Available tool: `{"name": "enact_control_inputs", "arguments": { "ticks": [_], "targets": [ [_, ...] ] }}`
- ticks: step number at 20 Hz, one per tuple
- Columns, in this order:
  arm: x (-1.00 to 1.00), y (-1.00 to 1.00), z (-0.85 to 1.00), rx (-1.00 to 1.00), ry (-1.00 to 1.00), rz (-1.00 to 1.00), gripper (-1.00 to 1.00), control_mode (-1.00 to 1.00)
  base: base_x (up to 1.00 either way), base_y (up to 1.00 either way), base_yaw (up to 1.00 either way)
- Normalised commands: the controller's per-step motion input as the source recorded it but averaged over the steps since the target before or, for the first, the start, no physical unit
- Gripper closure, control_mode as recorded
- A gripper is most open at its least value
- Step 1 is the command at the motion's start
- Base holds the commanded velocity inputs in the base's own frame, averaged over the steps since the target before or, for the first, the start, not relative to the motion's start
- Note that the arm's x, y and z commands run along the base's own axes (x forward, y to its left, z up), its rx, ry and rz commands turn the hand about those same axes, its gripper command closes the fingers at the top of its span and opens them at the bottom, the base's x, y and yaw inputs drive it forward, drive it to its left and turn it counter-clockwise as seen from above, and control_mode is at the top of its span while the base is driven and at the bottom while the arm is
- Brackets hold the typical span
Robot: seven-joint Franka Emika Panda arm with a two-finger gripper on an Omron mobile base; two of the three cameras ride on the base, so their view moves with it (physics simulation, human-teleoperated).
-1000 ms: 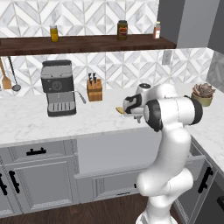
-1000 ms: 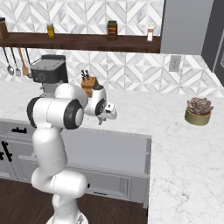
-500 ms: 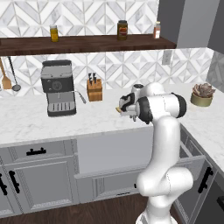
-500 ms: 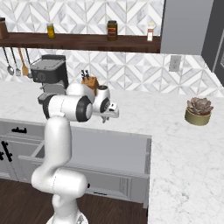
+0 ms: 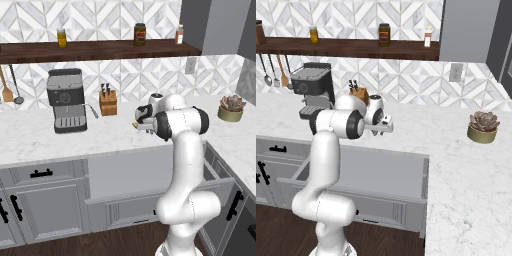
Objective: Pick the measuring cup from the drawer and place it on the counter.
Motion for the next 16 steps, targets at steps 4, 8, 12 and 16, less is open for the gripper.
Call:
{"name": "enact_control_inputs", "arguments": {
  "ticks": [4, 8, 12, 16],
  "targets": [
    [0.00, 0.00, 0.00, 0.00, 0.00, 0.00, -1.00, -1.00, 0.00, 0.00, 0.00],
    [-0.44, 0.00, 0.00, 0.00, -0.04, 0.00, -1.00, -1.00, 0.00, 0.00, 0.00],
    [-1.00, 0.00, 0.00, 0.00, -0.12, 0.00, -1.00, -1.00, 0.00, 0.00, 0.00],
    [-1.00, 0.07, 0.04, -0.01, -0.15, 0.00, -1.00, -1.00, 0.00, 0.00, 0.00]
  ]
}}
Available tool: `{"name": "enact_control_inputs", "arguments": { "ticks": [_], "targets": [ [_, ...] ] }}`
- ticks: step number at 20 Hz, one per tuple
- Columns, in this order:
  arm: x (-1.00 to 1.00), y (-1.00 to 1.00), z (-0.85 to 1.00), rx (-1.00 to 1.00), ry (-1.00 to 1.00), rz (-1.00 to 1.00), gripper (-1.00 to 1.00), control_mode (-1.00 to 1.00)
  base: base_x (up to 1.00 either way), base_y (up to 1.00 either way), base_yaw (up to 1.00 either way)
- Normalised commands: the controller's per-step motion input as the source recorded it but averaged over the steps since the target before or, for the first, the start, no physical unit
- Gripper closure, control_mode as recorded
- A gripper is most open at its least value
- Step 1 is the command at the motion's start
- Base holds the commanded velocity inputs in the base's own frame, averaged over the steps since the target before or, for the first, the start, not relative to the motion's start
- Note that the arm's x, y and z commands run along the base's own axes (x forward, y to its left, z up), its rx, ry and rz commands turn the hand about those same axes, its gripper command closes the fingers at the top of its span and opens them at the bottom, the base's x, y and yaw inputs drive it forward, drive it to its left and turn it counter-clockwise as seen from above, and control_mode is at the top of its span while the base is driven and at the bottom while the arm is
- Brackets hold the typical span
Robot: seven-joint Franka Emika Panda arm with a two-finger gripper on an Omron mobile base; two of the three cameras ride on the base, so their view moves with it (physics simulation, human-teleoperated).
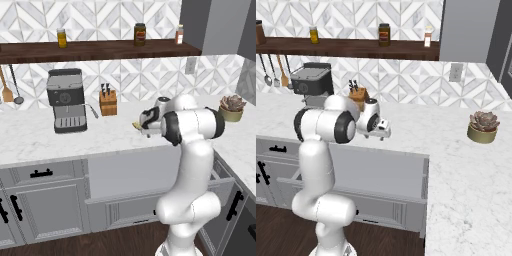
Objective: Pick the measuring cup from the drawer and place it on the counter.
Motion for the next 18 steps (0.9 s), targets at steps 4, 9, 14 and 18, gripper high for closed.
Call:
{"name": "enact_control_inputs", "arguments": {
  "ticks": [4, 9, 14, 18],
  "targets": [
    [-1.00, 0.22, 0.33, -0.02, -0.01, 0.00, -1.00, -1.00, 0.00, 0.00, 0.00],
    [-1.00, 0.47, 0.87, 0.00, 0.06, -0.04, -1.00, -1.00, 0.00, 0.00, 0.00],
    [-1.00, 0.11, 1.00, 0.01, 0.15, -0.04, -1.00, -1.00, 0.00, 0.00, 0.00],
    [-1.00, -0.01, 0.99, 0.01, 0.08, 0.00, -1.00, -1.00, 0.00, 0.00, 0.00]
  ]
}}
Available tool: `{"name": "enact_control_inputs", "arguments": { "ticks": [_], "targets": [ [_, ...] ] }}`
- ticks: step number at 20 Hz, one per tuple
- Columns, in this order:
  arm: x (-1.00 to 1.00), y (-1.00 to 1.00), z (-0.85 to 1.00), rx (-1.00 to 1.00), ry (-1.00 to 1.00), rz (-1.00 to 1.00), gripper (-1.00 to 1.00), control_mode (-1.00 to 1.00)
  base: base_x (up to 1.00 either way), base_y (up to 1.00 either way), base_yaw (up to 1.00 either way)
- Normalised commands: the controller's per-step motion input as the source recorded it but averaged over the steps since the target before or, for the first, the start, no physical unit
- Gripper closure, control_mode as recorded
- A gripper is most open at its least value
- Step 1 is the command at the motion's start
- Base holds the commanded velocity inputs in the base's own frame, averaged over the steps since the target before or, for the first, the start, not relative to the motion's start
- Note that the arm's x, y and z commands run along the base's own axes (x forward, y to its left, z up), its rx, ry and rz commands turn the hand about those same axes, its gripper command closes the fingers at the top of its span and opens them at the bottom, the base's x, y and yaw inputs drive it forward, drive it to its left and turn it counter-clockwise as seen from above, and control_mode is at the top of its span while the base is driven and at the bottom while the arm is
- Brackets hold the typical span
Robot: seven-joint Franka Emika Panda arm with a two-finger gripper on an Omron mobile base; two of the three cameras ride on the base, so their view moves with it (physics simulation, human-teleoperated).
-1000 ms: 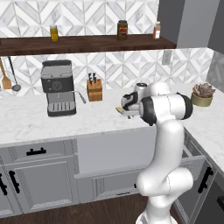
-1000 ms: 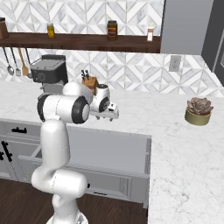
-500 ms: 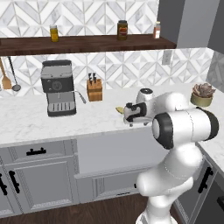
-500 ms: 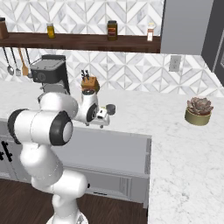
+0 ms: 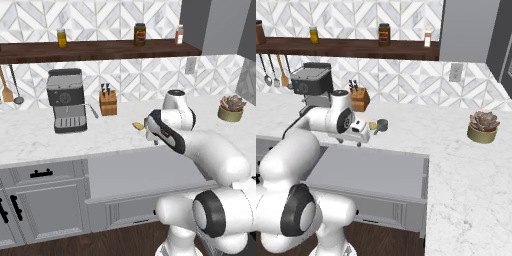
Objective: Pick the measuring cup from the drawer and place it on the counter.
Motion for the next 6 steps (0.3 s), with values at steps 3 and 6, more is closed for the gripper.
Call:
{"name": "enact_control_inputs", "arguments": {
  "ticks": [3, 6],
  "targets": [
    [-1.00, 0.00, 0.77, 0.00, 0.00, 0.00, -1.00, -1.00, 0.00, 0.00, 0.00],
    [-1.00, 0.00, 0.58, 0.00, -0.06, -0.02, -1.00, -1.00, 0.00, 0.00, 0.00]
  ]
}}
